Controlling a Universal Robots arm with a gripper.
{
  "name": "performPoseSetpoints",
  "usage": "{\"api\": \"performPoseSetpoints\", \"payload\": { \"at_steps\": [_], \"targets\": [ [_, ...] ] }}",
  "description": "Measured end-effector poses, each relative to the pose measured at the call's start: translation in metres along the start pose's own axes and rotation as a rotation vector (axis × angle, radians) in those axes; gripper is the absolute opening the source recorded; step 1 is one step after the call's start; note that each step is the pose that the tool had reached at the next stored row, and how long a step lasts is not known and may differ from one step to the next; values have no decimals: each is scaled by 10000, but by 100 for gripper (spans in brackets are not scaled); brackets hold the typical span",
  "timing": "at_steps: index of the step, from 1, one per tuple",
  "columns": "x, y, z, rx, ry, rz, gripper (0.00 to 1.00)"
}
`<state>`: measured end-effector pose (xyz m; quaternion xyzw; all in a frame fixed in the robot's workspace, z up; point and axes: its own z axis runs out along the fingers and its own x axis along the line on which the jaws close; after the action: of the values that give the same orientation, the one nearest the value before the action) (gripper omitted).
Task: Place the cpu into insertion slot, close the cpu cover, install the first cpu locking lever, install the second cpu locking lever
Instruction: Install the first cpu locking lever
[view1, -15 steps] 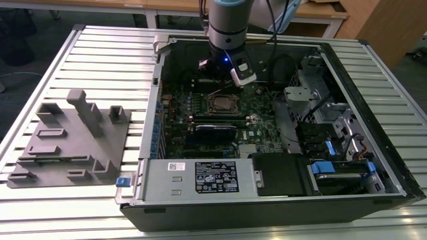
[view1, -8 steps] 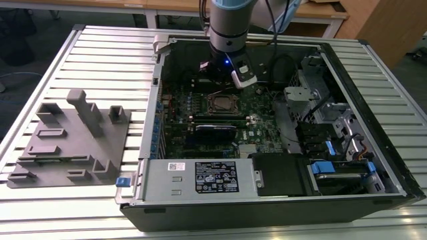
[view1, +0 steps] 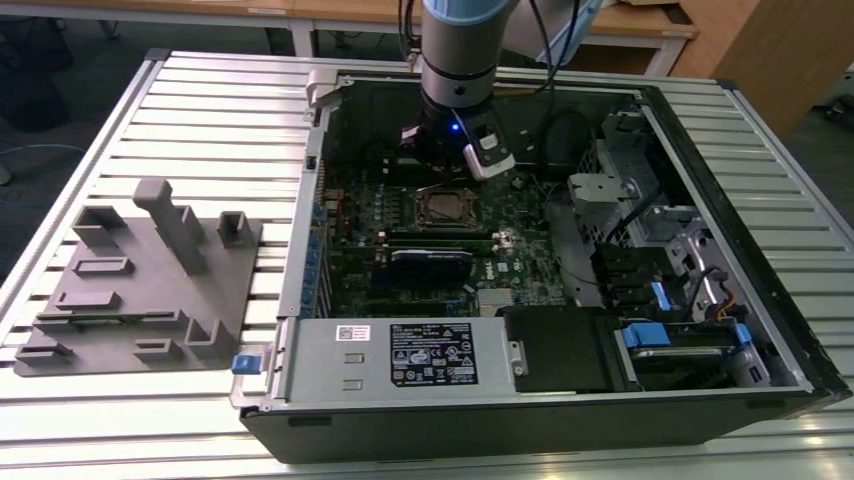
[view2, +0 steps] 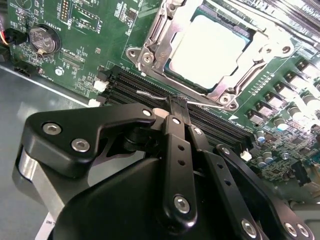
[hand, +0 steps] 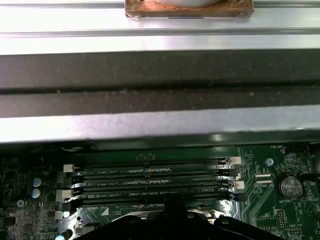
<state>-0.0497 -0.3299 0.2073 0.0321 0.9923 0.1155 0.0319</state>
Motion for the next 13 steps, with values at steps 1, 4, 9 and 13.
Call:
{"api": "performPoseSetpoints", "payload": {
  "at_steps": [1, 4, 9, 13],
  "targets": [
    [-1, 0, 0, 0, 1, -1, 11],
    [-5, 0, 3, 9, -33, 142, 11],
    [-5, -1, 8, 41, -172, 725, 11],
    [-5, 3, 11, 66, -273, 1143, 11]
  ]
}}
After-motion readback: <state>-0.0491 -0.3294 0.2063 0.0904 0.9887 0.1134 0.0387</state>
